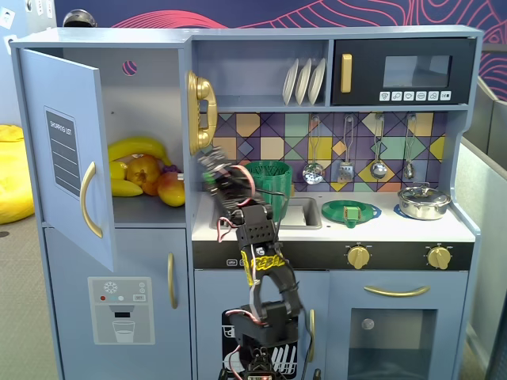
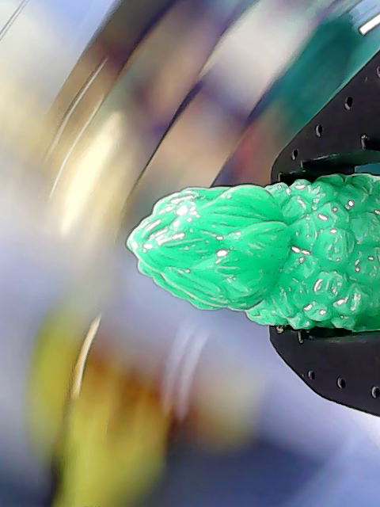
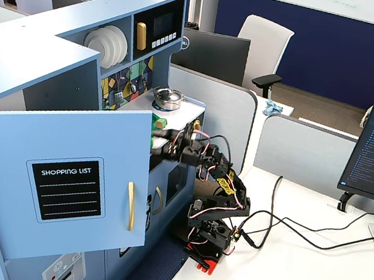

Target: Pick up the green pineapple from the left cabinet and place it in the green recipient

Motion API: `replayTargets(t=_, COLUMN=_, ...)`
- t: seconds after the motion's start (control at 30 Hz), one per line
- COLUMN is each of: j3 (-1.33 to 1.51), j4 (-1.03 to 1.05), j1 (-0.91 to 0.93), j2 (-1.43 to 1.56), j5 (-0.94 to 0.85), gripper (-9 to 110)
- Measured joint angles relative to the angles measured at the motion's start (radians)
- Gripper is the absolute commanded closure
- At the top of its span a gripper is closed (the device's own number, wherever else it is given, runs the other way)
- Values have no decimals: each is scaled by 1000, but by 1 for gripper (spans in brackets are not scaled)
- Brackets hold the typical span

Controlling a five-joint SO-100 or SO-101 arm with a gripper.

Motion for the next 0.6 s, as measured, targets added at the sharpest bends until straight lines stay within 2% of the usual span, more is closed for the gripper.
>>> replayTargets(t=0.13, j3=-87, j4=-14, j1=224, j2=-97, j5=123, gripper=101)
replayTargets(t=0.27, j3=-207, j4=-104, j1=354, j2=-293, j5=192, gripper=101)
replayTargets(t=0.6, j3=-555, j4=-299, j1=396, j2=-796, j5=262, gripper=101)
